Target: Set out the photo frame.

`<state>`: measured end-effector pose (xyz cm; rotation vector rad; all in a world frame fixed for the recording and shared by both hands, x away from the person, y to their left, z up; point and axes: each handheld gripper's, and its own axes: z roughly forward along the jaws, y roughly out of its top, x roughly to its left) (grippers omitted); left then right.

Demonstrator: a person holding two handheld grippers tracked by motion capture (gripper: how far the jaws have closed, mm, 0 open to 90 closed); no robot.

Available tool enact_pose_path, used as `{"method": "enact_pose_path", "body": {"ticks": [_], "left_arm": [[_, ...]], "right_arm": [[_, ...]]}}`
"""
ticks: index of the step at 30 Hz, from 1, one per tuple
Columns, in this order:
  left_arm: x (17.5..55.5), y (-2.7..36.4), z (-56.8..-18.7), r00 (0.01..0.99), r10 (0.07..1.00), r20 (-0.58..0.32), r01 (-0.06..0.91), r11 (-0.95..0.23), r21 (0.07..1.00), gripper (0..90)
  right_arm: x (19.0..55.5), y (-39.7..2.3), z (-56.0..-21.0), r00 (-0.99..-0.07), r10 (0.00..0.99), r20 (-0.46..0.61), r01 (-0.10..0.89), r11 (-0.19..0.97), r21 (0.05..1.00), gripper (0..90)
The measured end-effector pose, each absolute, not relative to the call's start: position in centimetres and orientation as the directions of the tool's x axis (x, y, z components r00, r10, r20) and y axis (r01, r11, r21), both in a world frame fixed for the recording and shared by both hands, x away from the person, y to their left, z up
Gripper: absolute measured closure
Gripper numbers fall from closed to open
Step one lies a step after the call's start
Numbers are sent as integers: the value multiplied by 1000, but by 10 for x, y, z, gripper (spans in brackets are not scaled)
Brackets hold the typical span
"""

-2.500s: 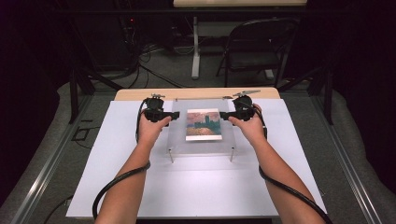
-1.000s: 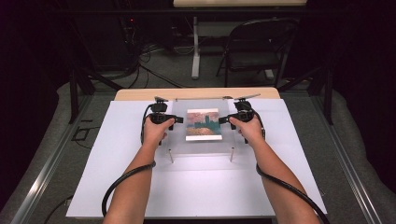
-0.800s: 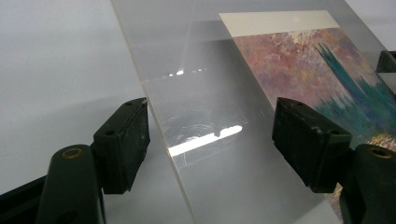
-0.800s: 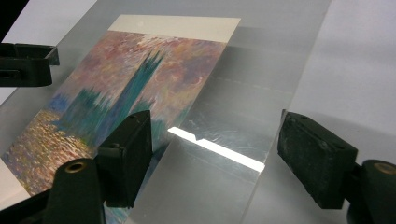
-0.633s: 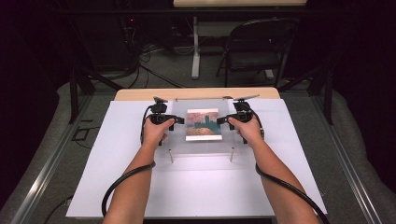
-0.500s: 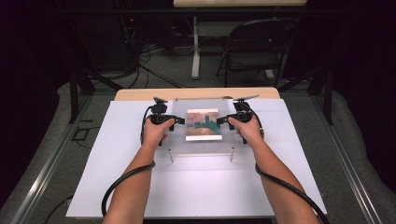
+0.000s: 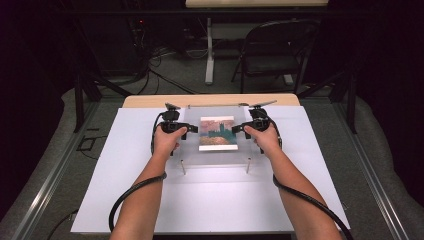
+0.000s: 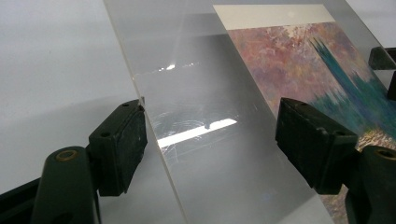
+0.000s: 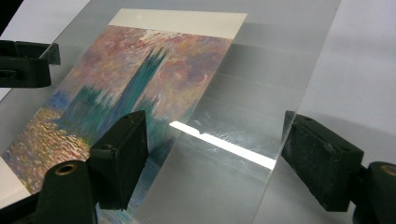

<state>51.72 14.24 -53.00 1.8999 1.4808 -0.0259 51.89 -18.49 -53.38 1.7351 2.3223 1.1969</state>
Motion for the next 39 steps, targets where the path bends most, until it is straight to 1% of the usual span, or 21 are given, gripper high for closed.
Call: {"method": "enact_pose_path", "body": {"ticks": [8,18,29,39], "left_arm": [[517,142,-529,349,838,-419,847,-91,524,254],[515,141,-524,358,840,-407,839,-98,536,254],[507,141,-509,393,845,-361,807,-130,575,257],[495,142,-495,435,839,-327,769,-157,620,288]], "right_arm": [[518,-185,-533,-387,824,413,816,97,570,229],[515,-185,-528,-411,822,394,800,118,588,229],[506,-183,-515,-451,824,344,759,152,633,229],[491,-183,-500,-496,821,281,709,197,677,229]]}}
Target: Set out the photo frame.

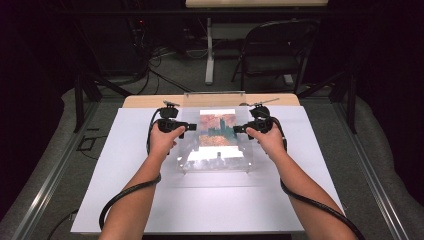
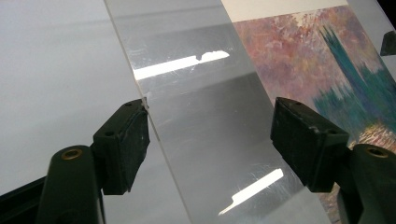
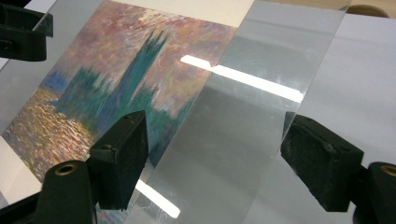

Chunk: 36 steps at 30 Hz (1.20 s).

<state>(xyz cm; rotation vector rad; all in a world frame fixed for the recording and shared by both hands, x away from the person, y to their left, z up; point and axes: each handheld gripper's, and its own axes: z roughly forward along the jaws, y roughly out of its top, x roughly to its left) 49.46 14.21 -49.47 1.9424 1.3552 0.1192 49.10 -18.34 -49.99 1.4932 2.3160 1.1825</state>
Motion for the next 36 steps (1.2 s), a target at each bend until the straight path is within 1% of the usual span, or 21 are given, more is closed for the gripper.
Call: {"method": "enact_pose_path", "body": {"ticks": [18,27,30,36], "left_arm": [[473,149,-476,474,829,-296,710,-160,686,384],[462,153,-466,501,821,-272,685,-185,705,425],[460,155,-464,507,817,-274,681,-186,708,448],[453,157,-459,518,813,-266,667,-189,721,482]], "right_arm": [[468,-183,-479,-560,809,178,633,279,722,237],[456,-183,-472,-579,803,140,599,303,741,254],[453,-186,-469,-585,799,136,587,303,751,288],[447,-195,-464,-589,792,159,581,279,764,391]]}}
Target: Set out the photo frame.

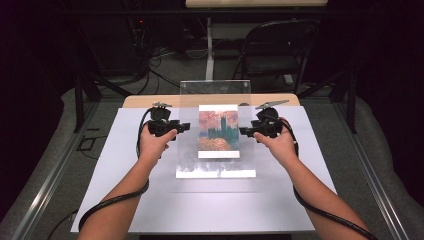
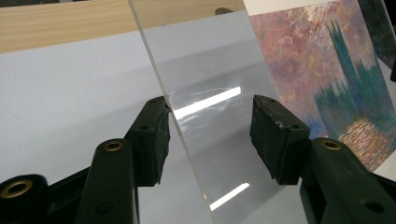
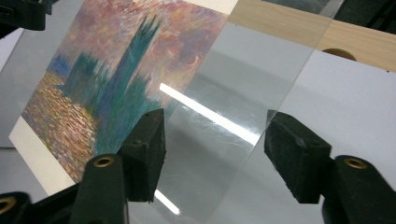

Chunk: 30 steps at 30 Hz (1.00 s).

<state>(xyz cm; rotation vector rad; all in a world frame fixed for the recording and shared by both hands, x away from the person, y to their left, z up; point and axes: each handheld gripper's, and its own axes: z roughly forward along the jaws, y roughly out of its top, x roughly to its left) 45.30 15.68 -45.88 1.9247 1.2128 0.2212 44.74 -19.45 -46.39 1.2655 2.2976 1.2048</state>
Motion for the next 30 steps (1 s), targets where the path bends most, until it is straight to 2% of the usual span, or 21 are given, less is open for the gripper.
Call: {"method": "enact_pose_path", "body": {"ticks": [5,15,30], "left_arm": [[446,162,-455,531,803,-273,654,-183,734,527],[431,167,-446,559,790,-252,619,-196,761,582],[406,172,-437,592,778,-211,567,-216,795,636]], "right_arm": [[442,-201,-459,-595,784,177,577,262,774,458],[427,-204,-450,-605,780,159,550,265,792,524],[403,-205,-438,-625,773,109,511,300,806,578]]}}
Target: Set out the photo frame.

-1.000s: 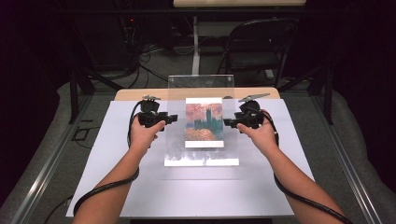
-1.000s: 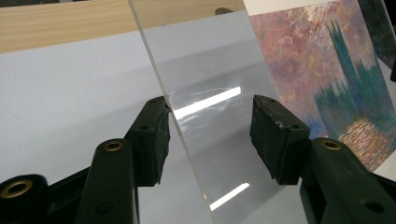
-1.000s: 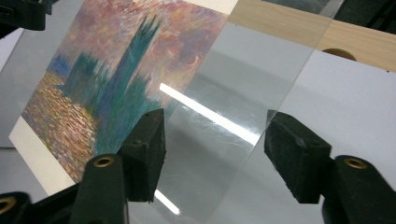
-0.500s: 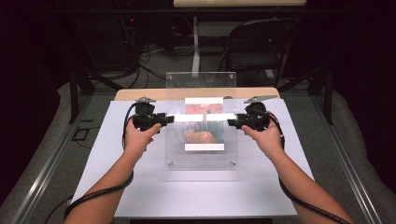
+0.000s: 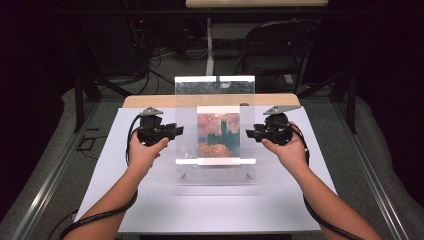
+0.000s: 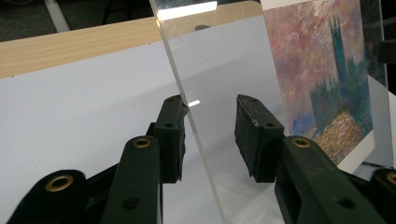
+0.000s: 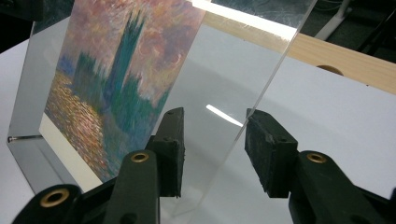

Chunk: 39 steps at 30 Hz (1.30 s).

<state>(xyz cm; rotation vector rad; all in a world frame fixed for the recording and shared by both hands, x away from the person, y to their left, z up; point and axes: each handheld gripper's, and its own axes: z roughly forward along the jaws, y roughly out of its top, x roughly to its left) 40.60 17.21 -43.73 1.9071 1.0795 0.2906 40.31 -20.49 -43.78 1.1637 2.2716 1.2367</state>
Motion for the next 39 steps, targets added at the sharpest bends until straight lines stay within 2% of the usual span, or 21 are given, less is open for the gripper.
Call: {"method": "enact_pose_path", "body": {"ticks": [5,16,27,39], "left_arm": [[399,173,-435,601,775,-194,552,-227,803,649],[385,176,-433,611,768,-192,532,-218,818,682],[373,180,-431,627,753,-200,520,-214,827,698],[364,183,-429,636,745,-199,511,-214,832,733]], "right_arm": [[396,-205,-436,-635,768,83,487,315,815,592],[384,-210,-434,-644,758,104,476,291,830,642],[372,-211,-432,-651,751,109,465,281,839,641],[364,-217,-431,-665,735,130,462,270,845,699]]}}
